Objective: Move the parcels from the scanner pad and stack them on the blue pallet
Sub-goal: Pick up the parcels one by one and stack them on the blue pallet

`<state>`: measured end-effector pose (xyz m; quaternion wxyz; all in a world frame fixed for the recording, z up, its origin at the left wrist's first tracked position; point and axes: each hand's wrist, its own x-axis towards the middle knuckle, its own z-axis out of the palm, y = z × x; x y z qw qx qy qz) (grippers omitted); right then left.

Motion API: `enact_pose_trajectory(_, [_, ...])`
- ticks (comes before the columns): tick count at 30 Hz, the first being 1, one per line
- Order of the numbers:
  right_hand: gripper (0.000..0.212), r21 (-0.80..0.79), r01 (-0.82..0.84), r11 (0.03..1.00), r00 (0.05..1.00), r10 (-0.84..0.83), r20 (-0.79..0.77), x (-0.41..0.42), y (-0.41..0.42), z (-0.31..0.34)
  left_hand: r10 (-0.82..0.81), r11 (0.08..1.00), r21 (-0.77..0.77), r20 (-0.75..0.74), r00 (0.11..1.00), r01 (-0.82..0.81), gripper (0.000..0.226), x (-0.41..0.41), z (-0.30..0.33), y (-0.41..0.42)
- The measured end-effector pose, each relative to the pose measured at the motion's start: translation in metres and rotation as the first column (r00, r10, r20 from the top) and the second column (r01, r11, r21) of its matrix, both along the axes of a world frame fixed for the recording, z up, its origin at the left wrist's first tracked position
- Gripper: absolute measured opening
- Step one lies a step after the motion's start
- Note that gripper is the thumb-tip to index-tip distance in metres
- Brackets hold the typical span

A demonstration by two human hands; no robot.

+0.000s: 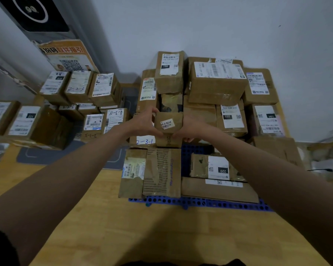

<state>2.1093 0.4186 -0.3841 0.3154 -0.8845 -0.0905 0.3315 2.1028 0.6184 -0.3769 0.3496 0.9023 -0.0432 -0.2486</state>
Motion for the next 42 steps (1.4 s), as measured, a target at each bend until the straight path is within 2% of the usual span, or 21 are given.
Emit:
enact_pose_trajectory(8, [0.027,-0.05,-0.009,0.999,0.999,0.007,-0.046,0.001,0.007,-0.007,0.02,0.999,0.026,-0.04,0.999,-0.019,0.088,-0.005,-0.008,-0.001])
enact_pose_trajectory(12, [0.025,-0.099,0.028,0.995,0.994,-0.038,-0.103,0.002,0.007,-0.015,-0.001,0.997,0.071,-0.035,0.999,0.003,0.074,-0.006,-0.018,-0.006])
enact_pose_trajectory(14, [0.026,-0.119,0.027,0.993,0.991,-0.042,-0.128,0.002,0.01,-0.018,-0.009,0.993,0.12,-0.043,0.999,0.014,0.075,-0.006,-0.02,-0.004])
enact_pose_trajectory(17, [0.019,-0.084,0.01,0.996,0.983,-0.025,-0.183,0.003,0.013,-0.018,-0.018,0.987,0.161,-0.037,0.999,0.023,0.08,-0.003,-0.02,0.004])
enact_pose_trajectory(20, [0.028,-0.059,0.031,0.998,0.965,-0.045,-0.258,0.004,0.013,-0.018,-0.019,0.985,0.172,-0.037,0.999,0.025,0.082,0.0,-0.023,0.008])
enact_pose_trajectory(25, [0.01,-0.182,0.022,0.983,0.959,-0.072,-0.274,0.0,0.011,-0.027,-0.017,0.982,0.184,-0.071,0.997,0.03,0.078,-0.005,-0.043,0.0])
enact_pose_trajectory(30, [0.008,-0.205,0.035,0.978,0.941,-0.102,-0.323,-0.002,0.006,-0.037,-0.026,0.988,0.155,-0.015,1.0,0.028,0.099,-0.009,-0.059,-0.002])
enact_pose_trajectory(32, [0.008,-0.23,0.026,0.973,0.945,-0.099,-0.311,0.0,0.005,-0.035,-0.031,0.979,0.202,0.02,0.999,0.027,0.111,-0.009,-0.061,0.002])
enact_pose_trajectory(35, [0.033,-0.267,0.007,0.964,0.956,-0.085,-0.281,0.003,0.006,-0.03,0.073,0.947,0.32,-0.104,0.992,-0.036,0.141,-0.009,-0.063,0.014])
enact_pose_trajectory(37, [0.04,-0.282,-0.005,0.959,0.958,-0.077,-0.276,0.003,0.009,-0.026,0.091,0.924,0.381,-0.215,0.972,-0.002,0.152,-0.011,-0.066,0.022])
enact_pose_trajectory(39, [0.042,-0.296,-0.015,0.955,0.958,-0.071,-0.277,0.003,0.011,-0.025,0.051,0.912,0.405,-0.276,0.96,0.068,0.152,-0.012,-0.071,0.024])
enact_pose_trajectory(42, [0.043,-0.307,-0.025,0.951,0.959,-0.065,-0.277,0.002,0.012,-0.023,-0.006,0.912,0.394,-0.274,0.962,0.118,0.143,-0.011,-0.077,0.021])
